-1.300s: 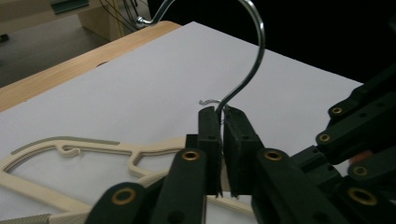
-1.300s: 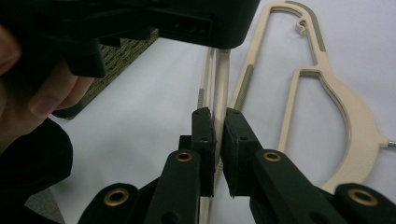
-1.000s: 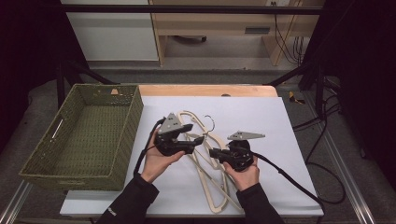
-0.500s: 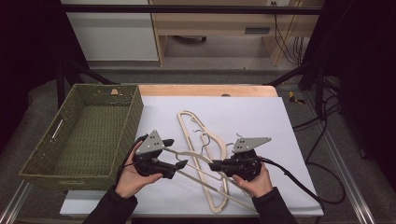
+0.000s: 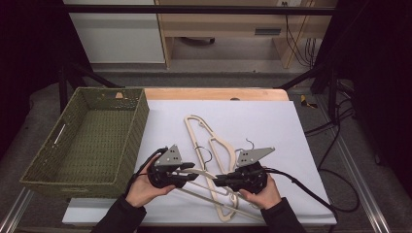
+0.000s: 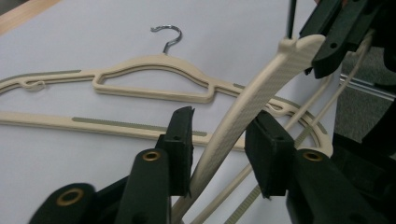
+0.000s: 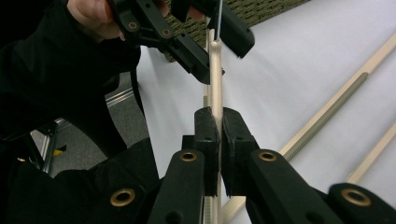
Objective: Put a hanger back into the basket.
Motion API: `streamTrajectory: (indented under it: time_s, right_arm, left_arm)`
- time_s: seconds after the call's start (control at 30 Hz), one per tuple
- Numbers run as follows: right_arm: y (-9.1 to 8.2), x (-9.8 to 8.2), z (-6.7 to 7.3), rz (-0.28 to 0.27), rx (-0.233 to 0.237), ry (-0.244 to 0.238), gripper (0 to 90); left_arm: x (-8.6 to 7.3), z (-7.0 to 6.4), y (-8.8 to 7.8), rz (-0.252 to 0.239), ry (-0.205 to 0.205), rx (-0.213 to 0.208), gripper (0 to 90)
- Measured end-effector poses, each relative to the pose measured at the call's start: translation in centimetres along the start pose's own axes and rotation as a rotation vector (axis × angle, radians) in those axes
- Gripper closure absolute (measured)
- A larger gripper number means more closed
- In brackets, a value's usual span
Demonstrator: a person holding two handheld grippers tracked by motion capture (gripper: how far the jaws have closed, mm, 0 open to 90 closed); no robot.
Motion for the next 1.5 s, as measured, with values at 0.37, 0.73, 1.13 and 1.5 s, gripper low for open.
streamTrajectory:
  time_s: [0.37,0.73,1.13,1.5]
  right_arm:
    - [-0.4,0.0,-0.9,-0.037,-0.152,-0.030,70.7]
    - [-1.5,0.1,-1.4,-0.133,-0.275,-0.069,42.7]
    - [-5.4,-3.2,-5.3,-0.224,-0.442,0.089,16.3]
    - [-6.3,-4.0,-6.5,-0.238,-0.529,0.151,5.9]
  left_arm:
    - [-0.1,-1.5,-0.3,0.024,0.016,-0.058,80.3]
    - [0.1,-2.3,-0.4,-0.026,-0.018,-0.036,86.2]
    - [0.7,-1.4,-3.7,-0.121,-0.076,0.101,86.1]
    - [2.2,-0.5,-8.8,-0.214,-0.085,0.165,86.1]
Point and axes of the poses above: each handheld gripper's, and its own axes: y roughly forward along the jaws, x roughly out of its top, z roughly to its left, the point moved 6 cm from there along y, roughly forward along the jaws, and after that the axes turned 7 degrees about -x, right-handed, at the moved point
